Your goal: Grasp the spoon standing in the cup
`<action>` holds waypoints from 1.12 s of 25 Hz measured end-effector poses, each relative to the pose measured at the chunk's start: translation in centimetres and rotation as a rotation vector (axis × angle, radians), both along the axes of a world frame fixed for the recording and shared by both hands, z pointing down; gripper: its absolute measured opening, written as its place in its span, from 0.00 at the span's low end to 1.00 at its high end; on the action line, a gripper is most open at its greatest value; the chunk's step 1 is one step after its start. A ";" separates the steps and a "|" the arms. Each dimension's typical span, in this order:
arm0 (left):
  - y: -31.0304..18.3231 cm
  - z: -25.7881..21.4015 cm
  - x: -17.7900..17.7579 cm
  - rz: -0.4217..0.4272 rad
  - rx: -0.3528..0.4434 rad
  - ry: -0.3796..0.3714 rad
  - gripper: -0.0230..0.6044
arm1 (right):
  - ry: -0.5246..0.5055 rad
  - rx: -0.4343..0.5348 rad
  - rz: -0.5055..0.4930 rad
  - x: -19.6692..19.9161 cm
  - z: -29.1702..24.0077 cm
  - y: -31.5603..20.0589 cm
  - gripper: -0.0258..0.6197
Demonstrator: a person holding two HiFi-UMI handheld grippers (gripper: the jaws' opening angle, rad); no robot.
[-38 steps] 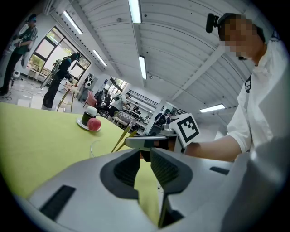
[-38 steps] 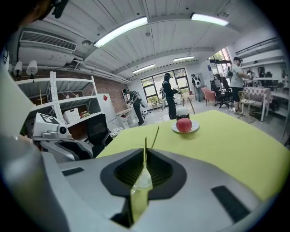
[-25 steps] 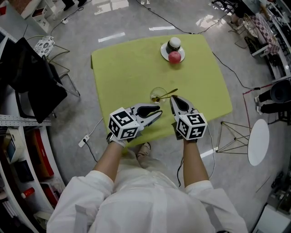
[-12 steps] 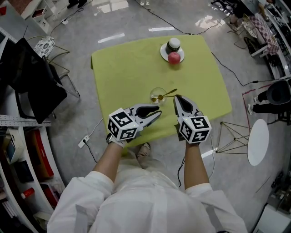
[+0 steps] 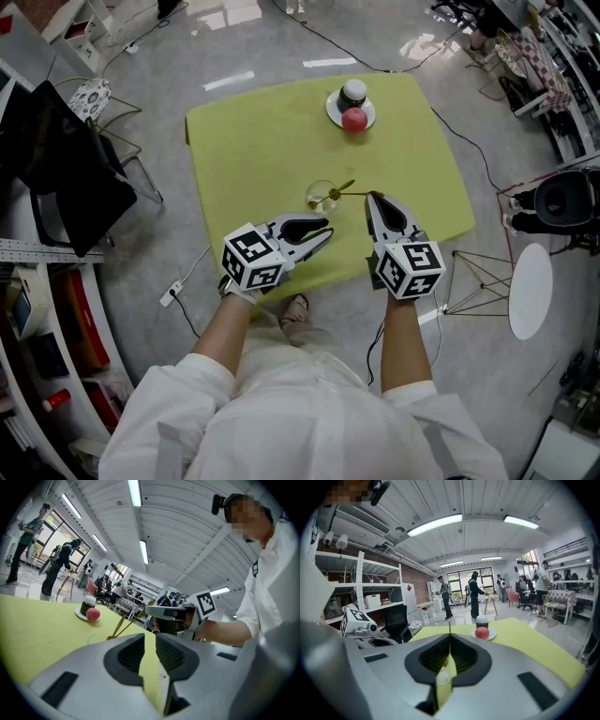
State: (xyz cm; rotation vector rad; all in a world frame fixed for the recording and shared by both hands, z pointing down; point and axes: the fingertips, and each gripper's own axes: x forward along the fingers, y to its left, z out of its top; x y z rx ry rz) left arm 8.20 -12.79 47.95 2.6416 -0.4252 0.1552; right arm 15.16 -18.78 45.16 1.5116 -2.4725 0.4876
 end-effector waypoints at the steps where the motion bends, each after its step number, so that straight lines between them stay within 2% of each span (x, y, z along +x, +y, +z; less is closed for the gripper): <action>1: 0.0 -0.1 0.0 0.000 0.002 0.001 0.14 | -0.002 0.008 0.004 0.2 -0.3 0.0 0.05; 8: 0.0 -0.3 0.4 0.001 0.010 0.003 0.14 | -0.009 0.057 0.035 1.7 -2.3 -0.2 0.05; 17: 0.3 -0.2 1.0 0.012 0.009 0.002 0.14 | -0.050 0.072 0.100 4.2 -2.8 -0.3 0.05; 28: 0.6 0.0 0.6 0.009 0.009 -0.007 0.14 | -0.033 0.014 0.089 4.6 -0.7 1.0 0.05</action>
